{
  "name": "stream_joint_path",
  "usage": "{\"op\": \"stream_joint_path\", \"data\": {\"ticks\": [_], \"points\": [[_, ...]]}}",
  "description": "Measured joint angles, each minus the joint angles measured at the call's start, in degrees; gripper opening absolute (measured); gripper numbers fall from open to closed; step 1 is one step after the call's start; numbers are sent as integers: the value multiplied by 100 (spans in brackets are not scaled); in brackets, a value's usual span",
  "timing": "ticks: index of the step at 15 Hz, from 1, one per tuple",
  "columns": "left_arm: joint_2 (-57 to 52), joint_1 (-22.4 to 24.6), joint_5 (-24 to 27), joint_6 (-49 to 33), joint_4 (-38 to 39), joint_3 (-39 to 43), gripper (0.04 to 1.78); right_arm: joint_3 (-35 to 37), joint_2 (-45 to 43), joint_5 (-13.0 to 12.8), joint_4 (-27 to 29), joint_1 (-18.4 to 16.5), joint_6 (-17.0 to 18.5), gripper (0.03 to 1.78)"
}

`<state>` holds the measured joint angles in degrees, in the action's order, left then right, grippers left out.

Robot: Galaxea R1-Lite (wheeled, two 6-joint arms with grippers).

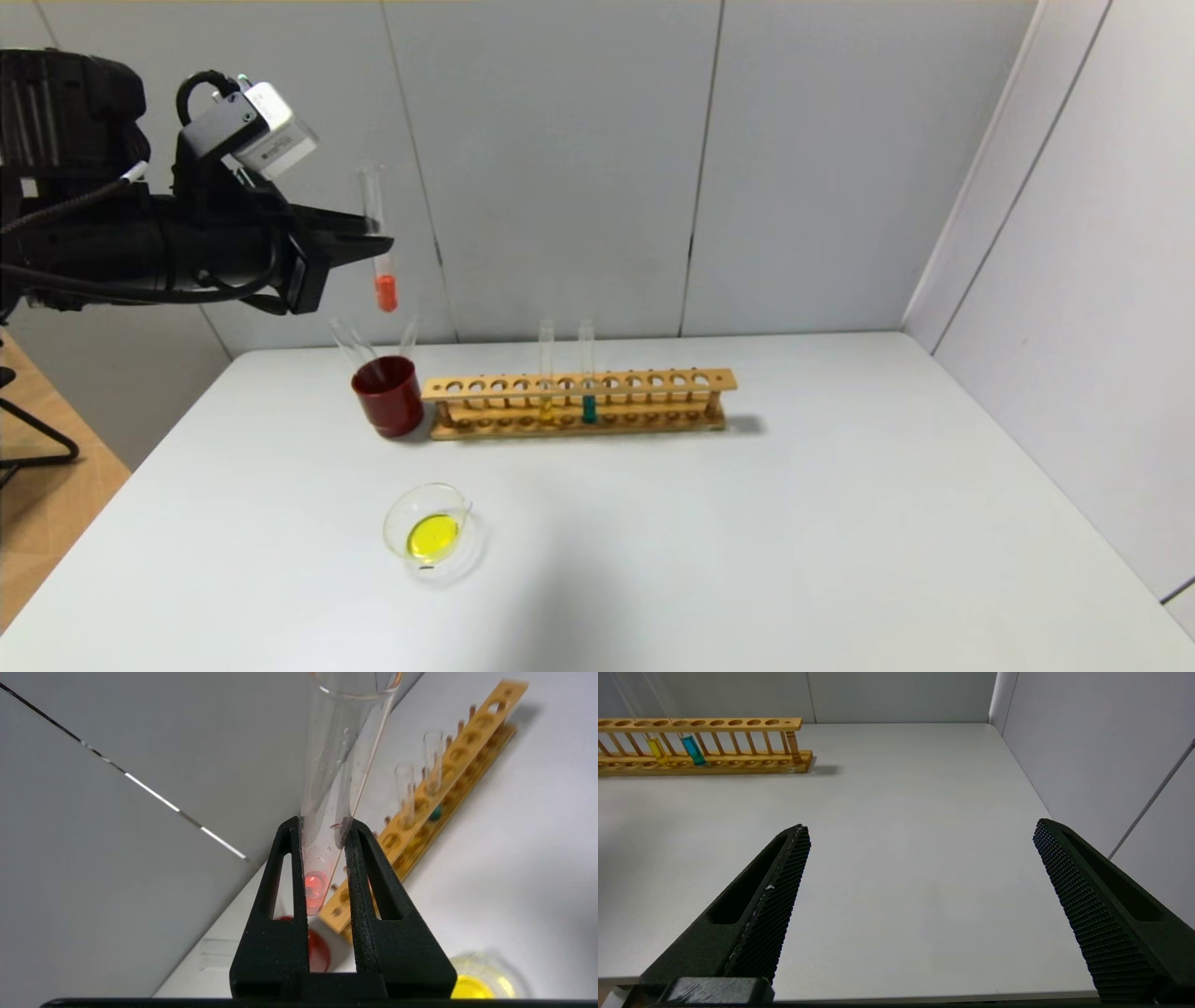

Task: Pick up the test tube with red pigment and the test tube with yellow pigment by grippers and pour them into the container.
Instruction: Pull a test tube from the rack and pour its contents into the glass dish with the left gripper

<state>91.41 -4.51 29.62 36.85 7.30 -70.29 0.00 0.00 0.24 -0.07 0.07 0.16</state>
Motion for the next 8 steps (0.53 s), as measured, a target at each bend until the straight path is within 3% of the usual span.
{"op": "stream_joint_path", "data": {"ticks": [8], "points": [[2,513,234,2536,-706,375,30,0,0,0,-2,0,-2,175]]}}
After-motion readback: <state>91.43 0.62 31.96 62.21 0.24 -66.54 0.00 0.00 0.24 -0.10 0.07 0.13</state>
